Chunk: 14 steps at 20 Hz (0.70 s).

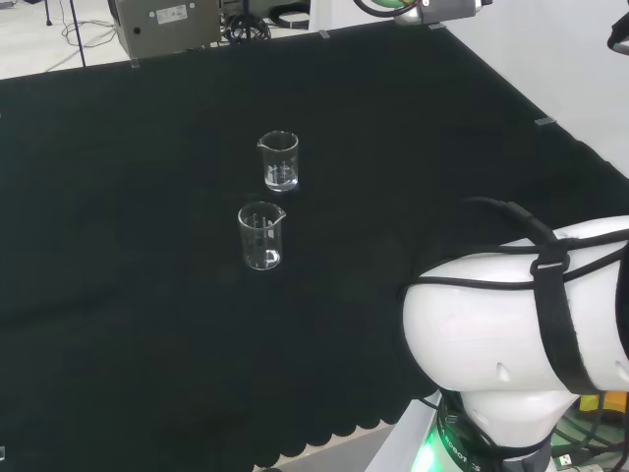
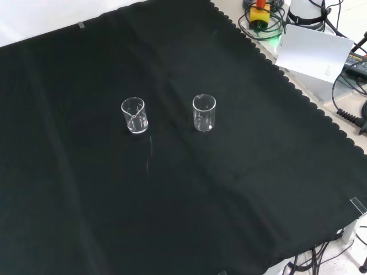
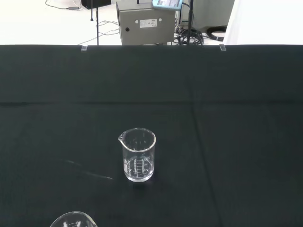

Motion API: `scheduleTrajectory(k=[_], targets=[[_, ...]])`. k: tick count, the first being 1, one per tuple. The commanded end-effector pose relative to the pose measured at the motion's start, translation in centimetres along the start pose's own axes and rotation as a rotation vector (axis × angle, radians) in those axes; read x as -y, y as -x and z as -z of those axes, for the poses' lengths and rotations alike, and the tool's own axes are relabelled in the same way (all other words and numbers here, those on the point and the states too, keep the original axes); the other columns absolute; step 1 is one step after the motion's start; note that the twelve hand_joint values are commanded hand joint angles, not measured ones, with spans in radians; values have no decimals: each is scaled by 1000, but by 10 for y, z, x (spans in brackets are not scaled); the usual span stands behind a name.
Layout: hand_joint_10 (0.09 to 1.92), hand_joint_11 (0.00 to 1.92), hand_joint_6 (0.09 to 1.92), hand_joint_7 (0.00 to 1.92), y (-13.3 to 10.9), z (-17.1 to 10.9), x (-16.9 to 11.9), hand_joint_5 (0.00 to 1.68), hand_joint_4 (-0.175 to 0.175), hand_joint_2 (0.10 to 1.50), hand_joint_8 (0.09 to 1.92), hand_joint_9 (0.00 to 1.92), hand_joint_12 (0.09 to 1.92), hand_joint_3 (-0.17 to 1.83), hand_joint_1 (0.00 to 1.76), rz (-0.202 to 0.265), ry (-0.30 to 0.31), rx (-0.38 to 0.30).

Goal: Pick up the beaker on the right.

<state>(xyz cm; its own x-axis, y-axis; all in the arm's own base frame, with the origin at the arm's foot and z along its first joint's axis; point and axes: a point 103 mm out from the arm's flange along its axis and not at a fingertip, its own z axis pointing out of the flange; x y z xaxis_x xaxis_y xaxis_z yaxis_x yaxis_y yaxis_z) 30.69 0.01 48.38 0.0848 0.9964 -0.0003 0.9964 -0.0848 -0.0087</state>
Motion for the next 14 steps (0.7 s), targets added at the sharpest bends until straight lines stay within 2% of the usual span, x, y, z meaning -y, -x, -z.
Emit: scheduleTrajectory(k=[1, 4, 9, 14], targets=[[87, 0, 87, 147, -1, 1, 0, 295, -32, 1252, 87, 339, 1207, 143, 186, -1, 12, 10], [87, 0, 87, 116, -8, 3, 1, 282, -31, 1333, 87, 322, 1210, 182, 66, -4, 13, 18], [87, 0, 87, 113, -21, 0, 0, 285, -31, 1343, 87, 319, 1210, 186, 51, -6, 2, 23], [87, 0, 87, 112, -18, -15, -4, 286, -32, 1342, 87, 317, 1210, 185, 53, -25, -21, 22]])
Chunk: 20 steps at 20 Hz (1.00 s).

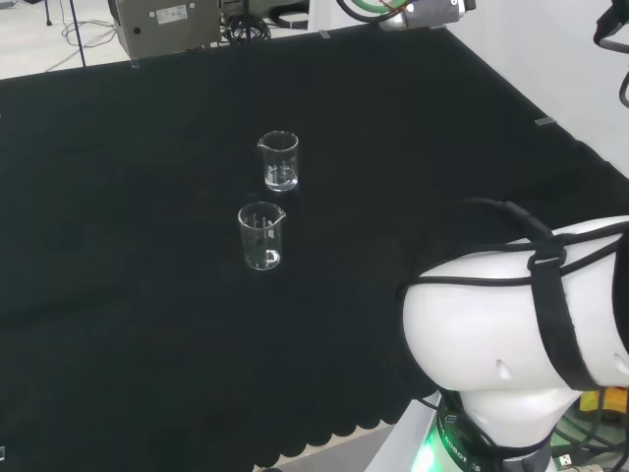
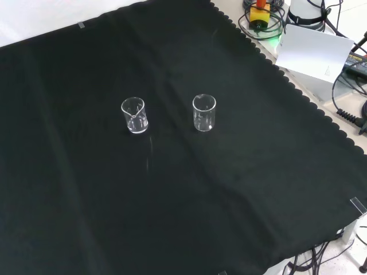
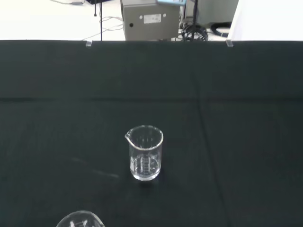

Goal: Pick up the beaker on the right.

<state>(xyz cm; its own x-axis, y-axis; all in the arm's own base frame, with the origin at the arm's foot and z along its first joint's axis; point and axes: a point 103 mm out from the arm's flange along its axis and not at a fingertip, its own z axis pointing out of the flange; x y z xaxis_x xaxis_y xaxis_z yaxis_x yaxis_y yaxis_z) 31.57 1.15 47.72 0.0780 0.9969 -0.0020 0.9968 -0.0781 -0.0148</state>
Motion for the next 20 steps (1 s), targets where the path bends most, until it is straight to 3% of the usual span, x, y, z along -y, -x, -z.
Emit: scheduleTrajectory(k=[1, 4, 6, 9, 12, 17, 20], targets=[[87, 0, 87, 112, -6, -12, 2, 286, -32, 1342, 87, 317, 1210, 184, 54, -37, -18, 20], [87, 0, 87, 112, -5, -22, -3, 286, -33, 1342, 87, 316, 1210, 184, 55, -52, -28, 19], [87, 0, 87, 112, 14, -30, -11, 286, -33, 1341, 87, 316, 1211, 183, 56, -55, -41, 8], [94, 0, 87, 118, 11, -43, -26, 288, -33, 1339, 87, 317, 1211, 181, 62, -56, -50, 18], [128, 0, 87, 156, 11, -61, -49, 311, -32, 1300, 87, 327, 1217, 158, 202, -45, -43, 16], [596, 0, 87, 131, 25, -100, -104, 355, -36, 1223, 324, 186, 1270, 171, 372, -12, -42, -44], [697, 0, 87, 81, 31, -123, -136, 351, -38, 1163, 506, 163, 1296, 213, 434, -9, -56, -89]])
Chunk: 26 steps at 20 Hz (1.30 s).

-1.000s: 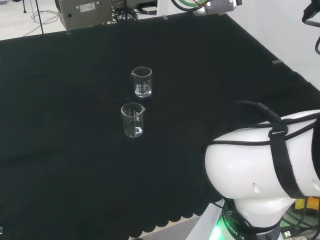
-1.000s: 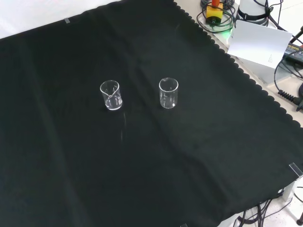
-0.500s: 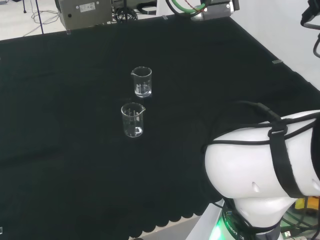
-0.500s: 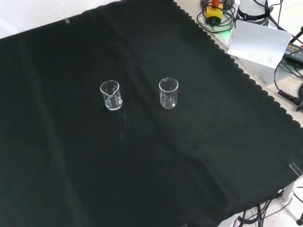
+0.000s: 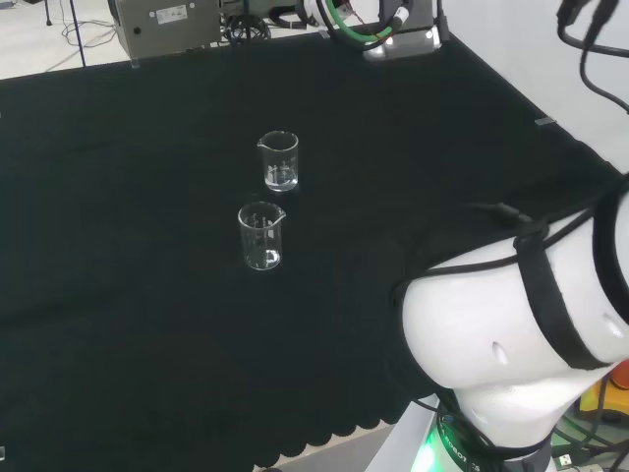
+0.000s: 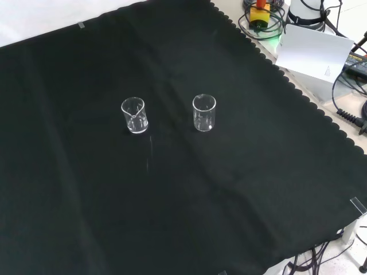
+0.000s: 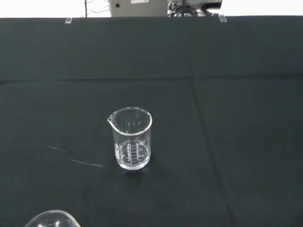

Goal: Pick up the beaker on the right.

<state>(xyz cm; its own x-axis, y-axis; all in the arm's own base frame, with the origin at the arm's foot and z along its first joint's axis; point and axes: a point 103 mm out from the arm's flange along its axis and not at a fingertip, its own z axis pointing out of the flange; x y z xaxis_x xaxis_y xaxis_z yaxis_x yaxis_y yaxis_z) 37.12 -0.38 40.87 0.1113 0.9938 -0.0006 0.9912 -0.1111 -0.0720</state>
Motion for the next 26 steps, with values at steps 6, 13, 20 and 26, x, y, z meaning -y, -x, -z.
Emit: scheduleTrajectory(k=[6, 13, 20, 26], targets=[[720, 0, 87, 49, 19, -94, -132, 334, -39, 1110, 588, 144, 1302, 255, 455, 32, -43, -105], [727, 0, 87, 108, 10, -144, -172, 368, -44, 1022, 638, 202, 1309, 279, 546, 57, -83, -96], [732, 14, 87, 302, 7, -176, -188, 468, -55, 771, 744, 384, 1422, 531, 747, 91, -112, -123], [721, 79, 87, 354, 9, -189, -197, 506, -62, 699, 765, 469, 1420, 611, 817, 123, -141, -183]])
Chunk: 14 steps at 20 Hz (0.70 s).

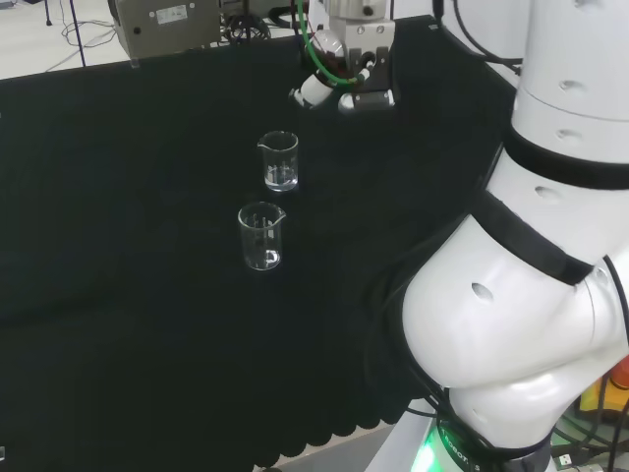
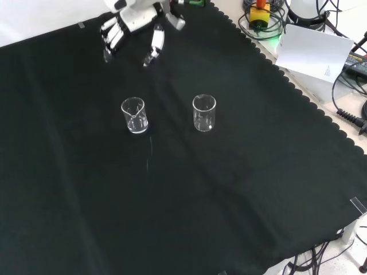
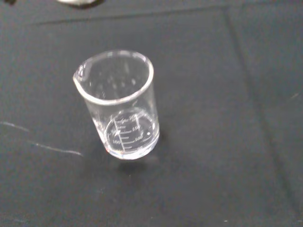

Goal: Pick up the beaker on the right.

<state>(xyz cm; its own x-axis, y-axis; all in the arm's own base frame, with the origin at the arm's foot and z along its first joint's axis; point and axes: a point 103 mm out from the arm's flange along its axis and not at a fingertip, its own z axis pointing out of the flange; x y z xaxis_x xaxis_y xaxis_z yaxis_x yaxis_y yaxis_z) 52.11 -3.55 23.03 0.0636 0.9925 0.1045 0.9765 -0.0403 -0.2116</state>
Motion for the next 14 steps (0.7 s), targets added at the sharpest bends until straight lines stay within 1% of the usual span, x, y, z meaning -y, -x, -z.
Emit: scheduleTrajectory(k=[1, 2, 6, 10, 14], targets=[[720, 83, 87, 355, -2, -20, -37, 511, -63, 692, 766, 473, 1419, 619, 821, 75, -4, -100], [719, 85, 87, 355, -2, -22, -38, 515, -64, 687, 766, 476, 1419, 623, 823, 82, -6, -121], [711, 88, 87, 321, -3, -39, -39, 516, -67, 664, 755, 460, 1420, 628, 823, 81, -15, -140], [712, 44, 87, 206, 1, -53, -38, 483, -66, 617, 744, 347, 1431, 648, 805, 101, -24, -160], [711, 3, 87, 153, -2, -65, -35, 462, -62, 593, 730, 288, 1433, 645, 791, 118, -1, -159]])
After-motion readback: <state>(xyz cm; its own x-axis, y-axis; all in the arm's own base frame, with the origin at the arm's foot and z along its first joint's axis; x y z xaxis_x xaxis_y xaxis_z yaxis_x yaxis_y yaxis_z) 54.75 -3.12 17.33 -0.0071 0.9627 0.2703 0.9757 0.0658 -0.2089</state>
